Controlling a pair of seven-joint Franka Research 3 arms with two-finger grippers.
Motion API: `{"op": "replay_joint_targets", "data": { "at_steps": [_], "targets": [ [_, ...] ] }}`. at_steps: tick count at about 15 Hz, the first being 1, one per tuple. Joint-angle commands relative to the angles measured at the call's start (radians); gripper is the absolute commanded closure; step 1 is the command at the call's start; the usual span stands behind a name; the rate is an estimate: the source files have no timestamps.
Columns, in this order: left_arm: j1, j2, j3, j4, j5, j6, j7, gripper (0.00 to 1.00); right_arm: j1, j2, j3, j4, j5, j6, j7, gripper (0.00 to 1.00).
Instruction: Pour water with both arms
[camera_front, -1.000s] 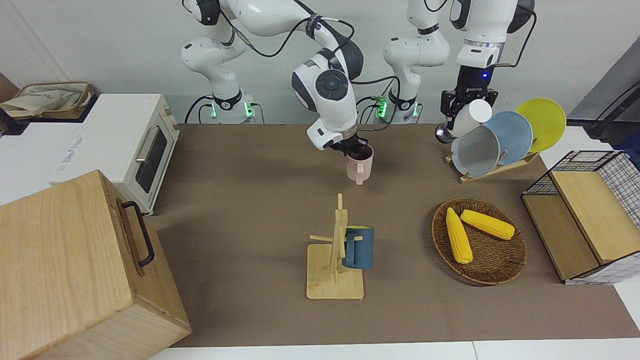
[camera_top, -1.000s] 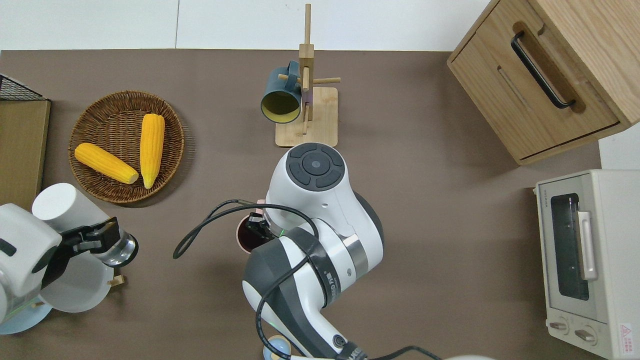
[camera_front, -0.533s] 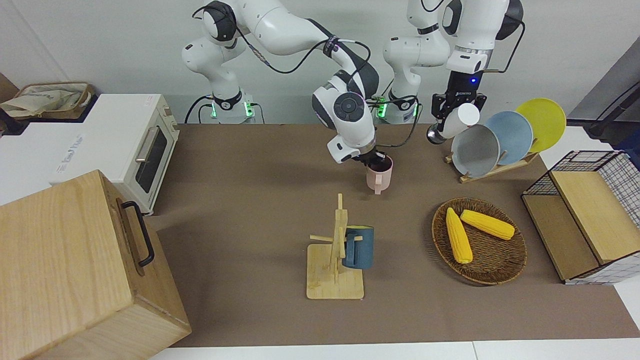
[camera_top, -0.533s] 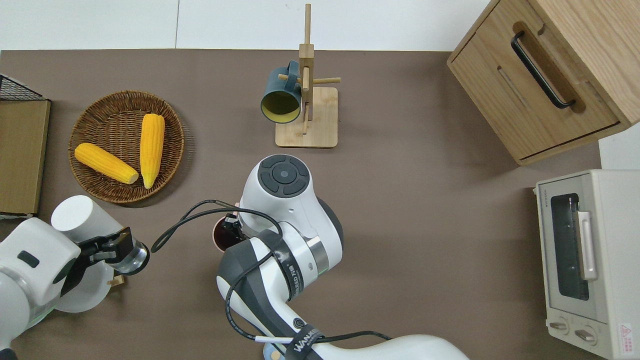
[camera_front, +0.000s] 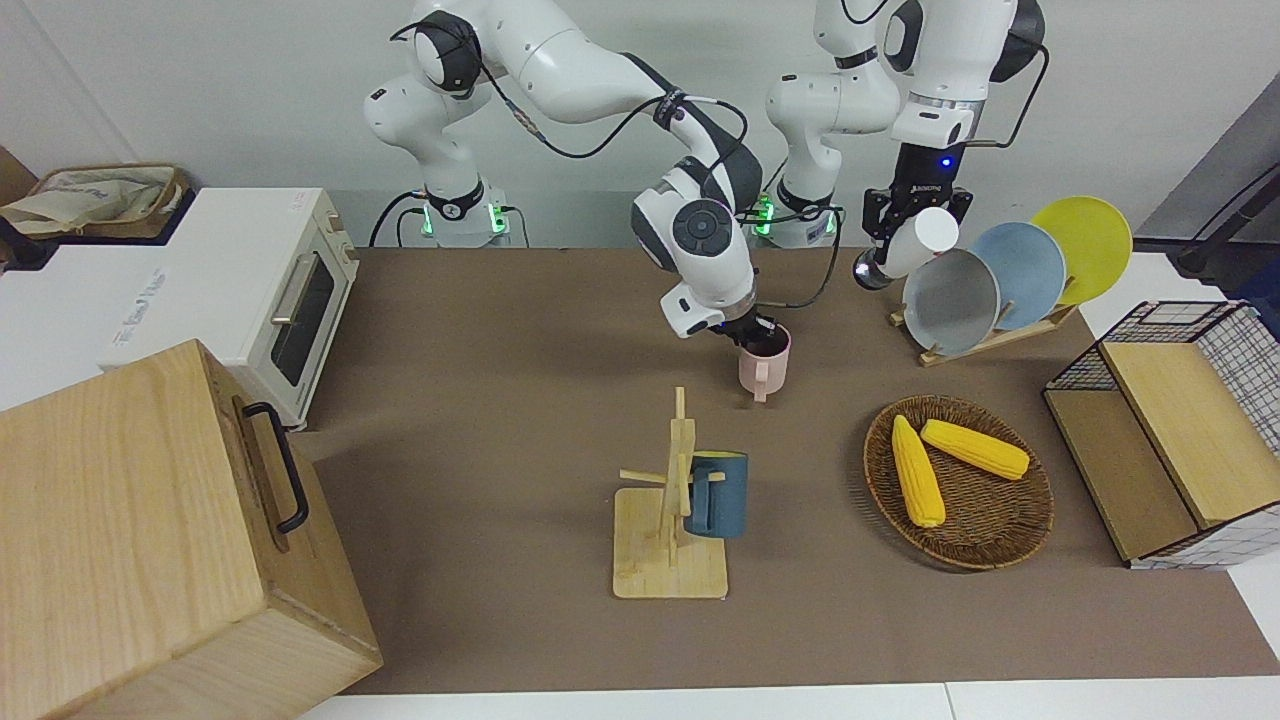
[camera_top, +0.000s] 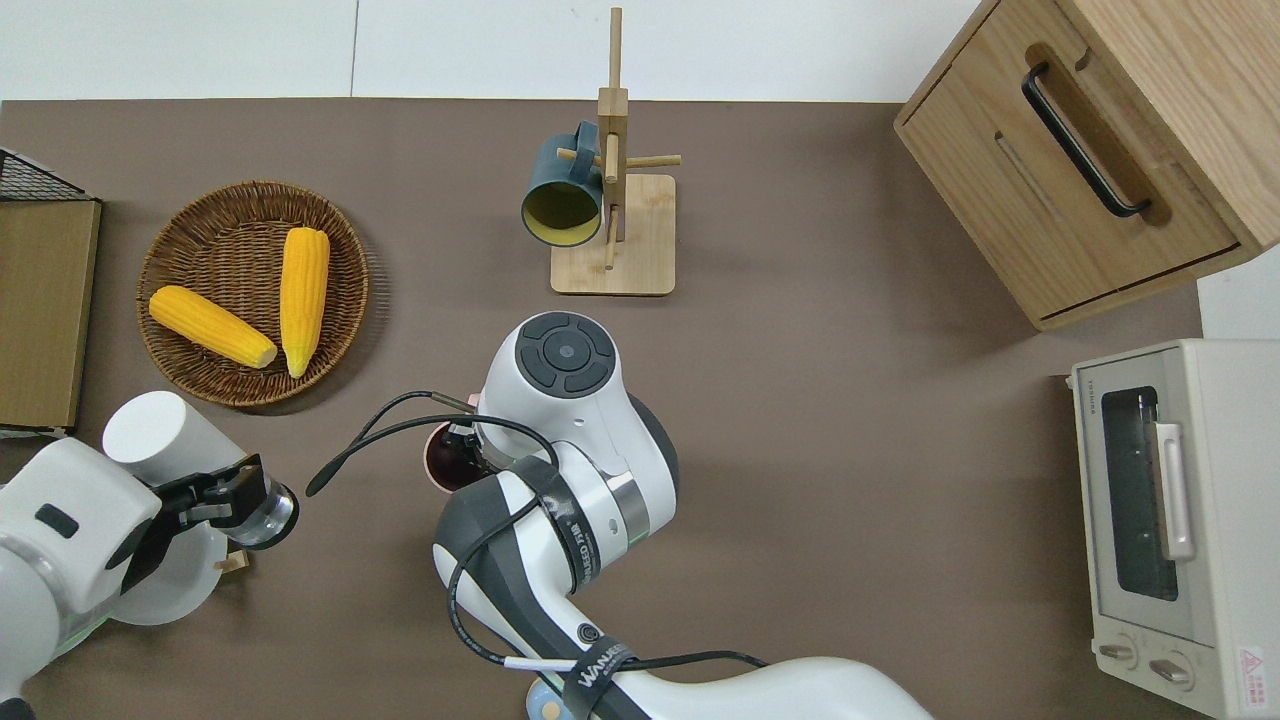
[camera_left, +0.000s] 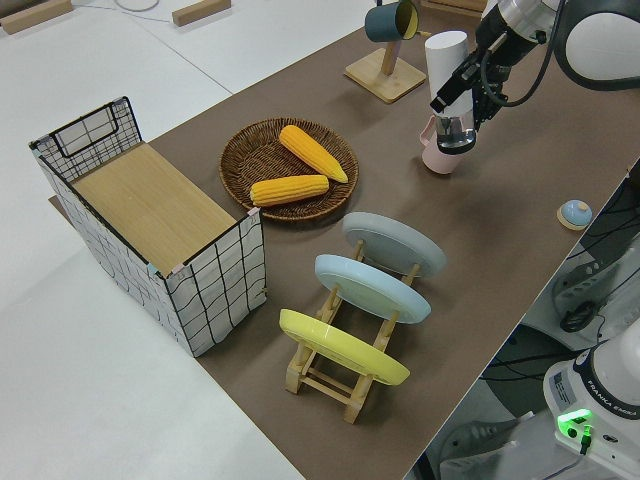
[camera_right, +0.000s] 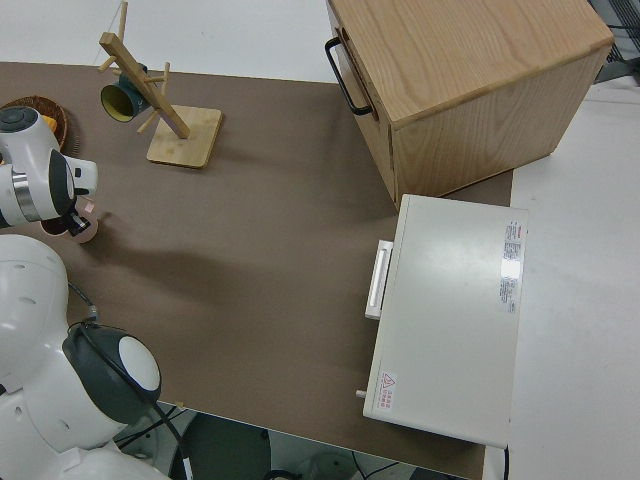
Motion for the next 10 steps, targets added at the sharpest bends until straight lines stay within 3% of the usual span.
{"op": "replay_joint_targets", "data": {
  "at_steps": [1,3,7,10],
  "targets": [
    [-0.015,-0.041,0.025,-0.02,-0.018,0.019,0.038,1.0,-0.009,0.018,0.004,0.022,0.008,0.013,-0.004,0.31],
    [-0.014,-0.041,0.026,-0.02,-0.019,0.019,0.048,1.0,-0.004,0.018,0.004,0.022,0.007,0.015,-0.005,0.018],
    [-0.014,-0.041,0.026,-0.02,-0.023,0.014,0.06,1.0,0.002,-0.003,-0.005,0.023,-0.027,-0.008,0.002,0.017],
    [-0.015,-0.041,0.026,-0.022,-0.027,0.008,0.067,1.0,-0.006,-0.077,-0.008,0.022,-0.05,-0.072,0.005,0.017]
  ]
}}
